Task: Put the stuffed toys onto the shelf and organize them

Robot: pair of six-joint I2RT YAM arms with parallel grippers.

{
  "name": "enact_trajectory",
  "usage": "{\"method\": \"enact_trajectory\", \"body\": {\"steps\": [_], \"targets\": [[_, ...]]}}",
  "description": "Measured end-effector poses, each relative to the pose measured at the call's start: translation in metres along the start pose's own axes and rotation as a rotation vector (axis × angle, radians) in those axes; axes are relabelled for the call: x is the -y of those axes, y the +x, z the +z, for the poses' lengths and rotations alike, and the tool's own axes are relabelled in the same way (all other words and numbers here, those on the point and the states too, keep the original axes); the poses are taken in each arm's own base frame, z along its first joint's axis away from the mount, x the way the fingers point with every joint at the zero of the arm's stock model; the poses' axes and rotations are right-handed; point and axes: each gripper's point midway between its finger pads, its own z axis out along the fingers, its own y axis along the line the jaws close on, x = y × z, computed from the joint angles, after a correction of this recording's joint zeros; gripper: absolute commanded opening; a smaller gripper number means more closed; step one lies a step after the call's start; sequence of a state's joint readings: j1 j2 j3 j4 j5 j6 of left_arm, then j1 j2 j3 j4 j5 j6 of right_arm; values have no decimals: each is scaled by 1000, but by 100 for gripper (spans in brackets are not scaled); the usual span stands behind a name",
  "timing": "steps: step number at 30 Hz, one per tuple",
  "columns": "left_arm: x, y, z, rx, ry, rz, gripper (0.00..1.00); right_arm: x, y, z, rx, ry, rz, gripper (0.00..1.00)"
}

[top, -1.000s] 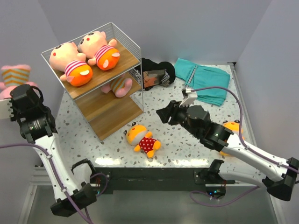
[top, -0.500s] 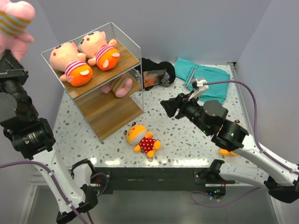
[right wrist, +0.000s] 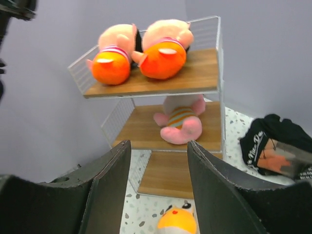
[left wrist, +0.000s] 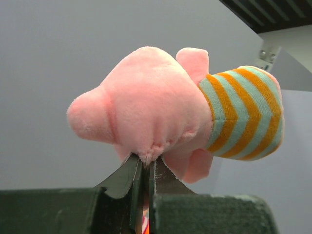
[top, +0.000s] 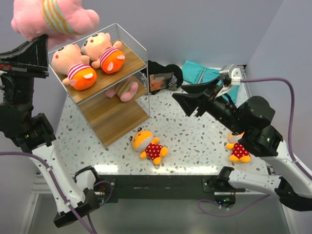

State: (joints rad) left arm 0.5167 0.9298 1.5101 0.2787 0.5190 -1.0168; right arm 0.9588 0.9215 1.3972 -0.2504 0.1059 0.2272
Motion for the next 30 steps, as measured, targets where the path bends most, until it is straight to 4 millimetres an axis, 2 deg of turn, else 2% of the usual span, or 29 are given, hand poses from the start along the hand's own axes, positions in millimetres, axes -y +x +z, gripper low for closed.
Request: {"method": "enact_trajectory", "body": {"steps": [4, 7, 8, 11, 13, 16, 20, 23, 26, 30], "targets": [[20, 12, -3, -47, 150, -12, 0, -28, -24, 0, 50, -141, -6, 58], [34, 21, -13, -71, 250, -25, 0, -58, -45, 5, 100, -290, 0, 67], [37, 23, -15, -75, 275, -29, 0, -67, -49, 7, 112, -335, 10, 73], [52, 26, -24, -82, 362, -38, 0, -91, -60, 15, 151, -459, 61, 82], [61, 28, -32, -83, 408, -53, 0, -106, -64, 23, 175, -543, 113, 82], [75, 31, -46, -74, 479, -72, 0, -120, -60, 43, 179, -619, 181, 82], [87, 32, -58, -73, 545, -93, 0, -129, -37, 82, 130, -673, 272, 81], [94, 32, -63, -78, 576, -95, 0, -133, -22, 101, 99, -697, 327, 80], [98, 32, -66, -78, 597, -87, 0, -137, -19, 108, 97, -721, 363, 79], [97, 36, -70, -84, 598, -90, 0, -149, -31, 99, 132, -782, 378, 79]]}}
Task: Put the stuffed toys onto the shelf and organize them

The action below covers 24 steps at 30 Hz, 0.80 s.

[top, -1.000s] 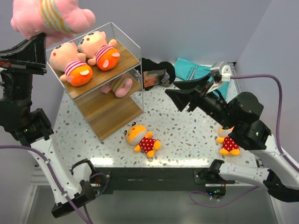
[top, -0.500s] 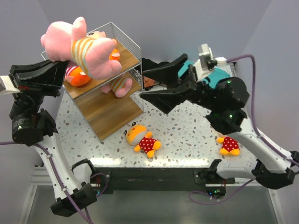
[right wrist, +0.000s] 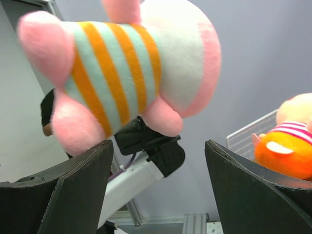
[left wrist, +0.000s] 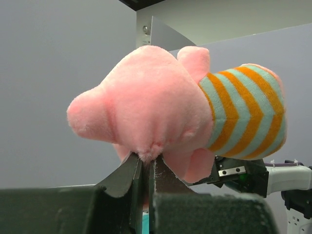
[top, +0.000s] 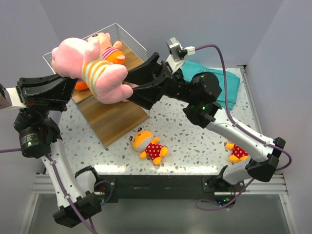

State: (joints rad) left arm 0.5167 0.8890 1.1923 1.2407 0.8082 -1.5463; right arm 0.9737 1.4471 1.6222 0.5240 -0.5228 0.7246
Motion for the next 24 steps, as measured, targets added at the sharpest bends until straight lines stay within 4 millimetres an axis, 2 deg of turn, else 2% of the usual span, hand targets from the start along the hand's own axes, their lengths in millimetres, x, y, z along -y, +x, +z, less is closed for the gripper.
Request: {"method": "enact_trajectory", "body": {"steps": [4, 11, 20, 24], "targets": [[-4, 4, -4, -1, -12, -18, 0, -19, -3, 3, 15, -65, -7, 79], [-4, 5, -4, 0, -12, -19, 0, -43, 7, -3, -4, -124, -17, 79], [-5, 8, -8, 2, -14, -21, 0, -58, 8, -2, 2, -147, -6, 75], [-12, 14, -13, 3, -29, -37, 0, -63, 3, 3, 26, -148, 13, 68]]}}
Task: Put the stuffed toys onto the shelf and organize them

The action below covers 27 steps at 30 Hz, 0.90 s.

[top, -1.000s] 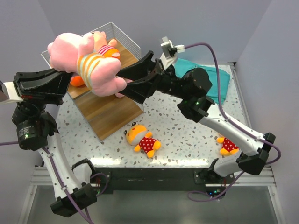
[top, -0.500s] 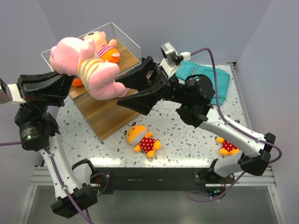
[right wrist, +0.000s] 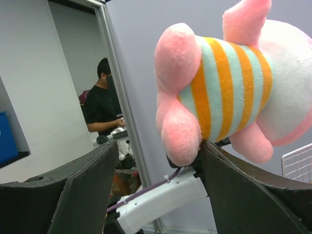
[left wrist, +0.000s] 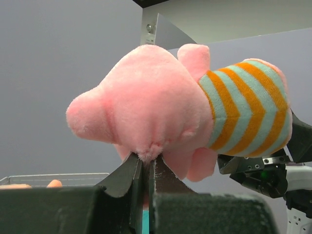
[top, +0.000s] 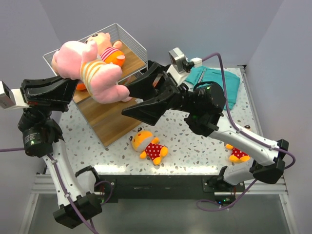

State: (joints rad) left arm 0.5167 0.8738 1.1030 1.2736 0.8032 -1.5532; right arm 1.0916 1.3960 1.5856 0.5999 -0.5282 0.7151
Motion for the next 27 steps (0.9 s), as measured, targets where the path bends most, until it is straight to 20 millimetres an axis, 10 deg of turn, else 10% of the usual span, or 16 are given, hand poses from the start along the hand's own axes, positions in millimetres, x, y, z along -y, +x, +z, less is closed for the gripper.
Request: {"method": "enact_trajectory", "body": {"steps": [10, 13, 22, 27], "targets": [[-8, 10, -10, 4, -17, -18, 0, 23, -2, 6, 59, 105, 44, 26], [-8, 11, -11, 3, -19, -20, 1, 26, -4, 6, 71, 122, 43, 0], [-7, 10, -11, 9, -18, -16, 83, 29, -6, 2, 61, 157, -16, 0], [-9, 9, -9, 6, -55, -14, 100, 18, -9, -20, -6, 198, -155, 0]]}}
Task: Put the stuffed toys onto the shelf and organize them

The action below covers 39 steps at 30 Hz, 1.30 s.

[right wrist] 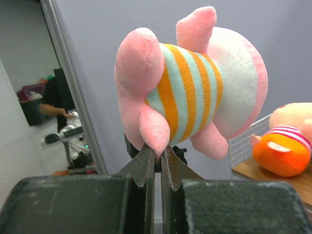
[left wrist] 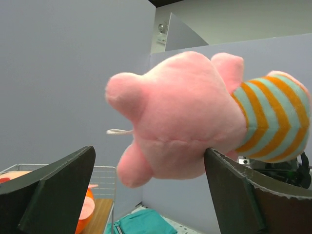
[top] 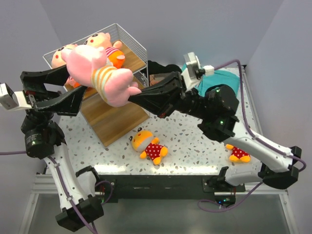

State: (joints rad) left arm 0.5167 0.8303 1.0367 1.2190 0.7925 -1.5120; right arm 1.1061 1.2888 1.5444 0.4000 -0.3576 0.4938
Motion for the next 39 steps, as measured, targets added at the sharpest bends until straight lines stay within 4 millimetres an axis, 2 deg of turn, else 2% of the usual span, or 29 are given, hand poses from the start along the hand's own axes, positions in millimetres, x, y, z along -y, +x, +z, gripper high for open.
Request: {"method": "enact_trajectory", "body": {"steps": [7, 12, 16, 19, 21, 25, 29, 32, 39], "targets": [[-2, -18, 16, -12, -106, 46, 100, -20, -12, -51, -124, 3, -293, 0], [-6, -36, 27, -8, -203, 74, 100, -23, 4, -79, -255, -35, -461, 0], [-10, -43, 30, 0, -268, 63, 100, -18, 37, -94, -392, -110, -554, 0], [-14, -41, 28, -6, -291, 41, 100, -4, 68, -99, -497, -147, -592, 0], [-17, -39, 28, -12, -301, 29, 100, 8, 92, -101, -576, -165, -593, 0], [-24, -35, 25, -31, -326, 23, 100, 34, 153, -108, -775, -233, -547, 0], [-38, -30, 19, -54, -385, 33, 100, 46, 188, -120, -889, -283, -528, 0], [-52, -32, 15, -63, -454, 59, 100, 50, 191, -124, -918, -300, -563, 0], [-73, -54, 9, -46, -628, 180, 100, 56, 164, -104, -822, -286, -747, 0]]}}
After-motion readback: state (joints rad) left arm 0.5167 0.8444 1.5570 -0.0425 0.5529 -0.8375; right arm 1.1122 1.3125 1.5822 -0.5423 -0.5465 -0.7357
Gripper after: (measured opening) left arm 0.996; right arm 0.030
